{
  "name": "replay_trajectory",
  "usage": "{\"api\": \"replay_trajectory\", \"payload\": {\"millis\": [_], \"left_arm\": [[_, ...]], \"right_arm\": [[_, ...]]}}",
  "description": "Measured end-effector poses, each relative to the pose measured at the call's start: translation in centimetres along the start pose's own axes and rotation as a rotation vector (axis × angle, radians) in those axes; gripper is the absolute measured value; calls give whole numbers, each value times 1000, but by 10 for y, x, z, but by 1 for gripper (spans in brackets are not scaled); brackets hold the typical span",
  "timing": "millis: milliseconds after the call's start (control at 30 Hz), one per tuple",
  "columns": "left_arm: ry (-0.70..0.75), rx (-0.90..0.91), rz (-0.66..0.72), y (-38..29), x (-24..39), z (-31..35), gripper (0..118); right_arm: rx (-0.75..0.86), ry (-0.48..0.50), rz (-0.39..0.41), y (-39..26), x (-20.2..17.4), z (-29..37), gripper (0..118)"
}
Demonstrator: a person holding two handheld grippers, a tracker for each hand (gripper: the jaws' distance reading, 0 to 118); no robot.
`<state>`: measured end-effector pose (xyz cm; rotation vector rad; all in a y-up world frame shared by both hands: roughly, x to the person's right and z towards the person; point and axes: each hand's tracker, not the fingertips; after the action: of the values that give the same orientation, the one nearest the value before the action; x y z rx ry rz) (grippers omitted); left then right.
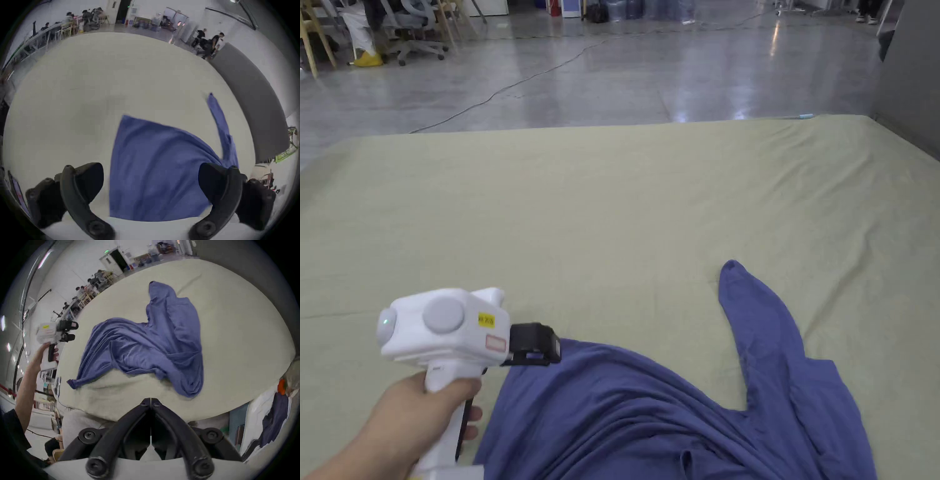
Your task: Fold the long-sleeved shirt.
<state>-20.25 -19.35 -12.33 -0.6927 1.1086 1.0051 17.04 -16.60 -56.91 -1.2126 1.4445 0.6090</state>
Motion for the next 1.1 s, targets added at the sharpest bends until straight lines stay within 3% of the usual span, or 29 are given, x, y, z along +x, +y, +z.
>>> {"api": "replay_trajectory", "payload": {"millis": [67,133,200,300,367,400,467,500,533,600,633,667,700,733,800,867,900,933,967,1067,1100], "left_arm": [[50,-86,14,16,-4,-25,114],[129,-102,59,26,-15,-58,99],[119,-142,56,31,-19,-74,80],[190,-163,-70,19,-11,-98,75],[236,-145,-65,28,-13,-99,71],[267,-148,-85,27,-9,-98,58],[315,-140,-174,22,8,-83,15],[274,-140,-178,22,9,-80,0],[277,-137,-162,21,7,-76,0],[137,-118,-62,34,-1,-57,0],[100,-87,-7,38,-7,-45,0],[81,-74,18,40,-9,-36,0],[74,-61,17,42,-11,-26,0],[82,-50,-7,44,-2,-4,0],[96,3,-42,48,0,20,0],[94,25,-76,47,17,44,0],[92,26,-88,47,20,53,0],[94,30,-99,46,23,59,0],[96,32,-115,45,25,66,0],[98,40,-141,37,43,85,0],[101,48,-147,34,44,91,0]], "right_arm": [[0,-19,-24,1,4,5,0],[-4,-44,-47,0,16,5,0],[-11,-65,-76,-3,28,2,0],[-29,-112,-100,-2,38,1,0],[-33,-136,-117,0,45,0,0],[-35,-148,-126,2,48,-1,0],[-48,-172,-132,7,54,-9,0],[-52,-174,-135,12,58,-12,0],[-55,-173,-141,18,62,-15,0],[-56,-158,-189,31,74,-22,0],[-73,-118,-241,40,81,-26,22],[-87,-90,-280,47,87,-30,63],[-102,-69,-322,54,91,-35,112],[-90,-21,-342,59,96,-41,118],[-68,27,-393,70,103,-53,118],[-119,1,-410,74,78,-54,117],[-140,-14,-411,78,73,-59,109],[-128,-13,-414,81,68,-63,94],[-128,-7,-406,87,100,-84,79],[-176,-187,-314,97,100,-91,32],[-131,-205,-258,97,85,-77,1]]}}
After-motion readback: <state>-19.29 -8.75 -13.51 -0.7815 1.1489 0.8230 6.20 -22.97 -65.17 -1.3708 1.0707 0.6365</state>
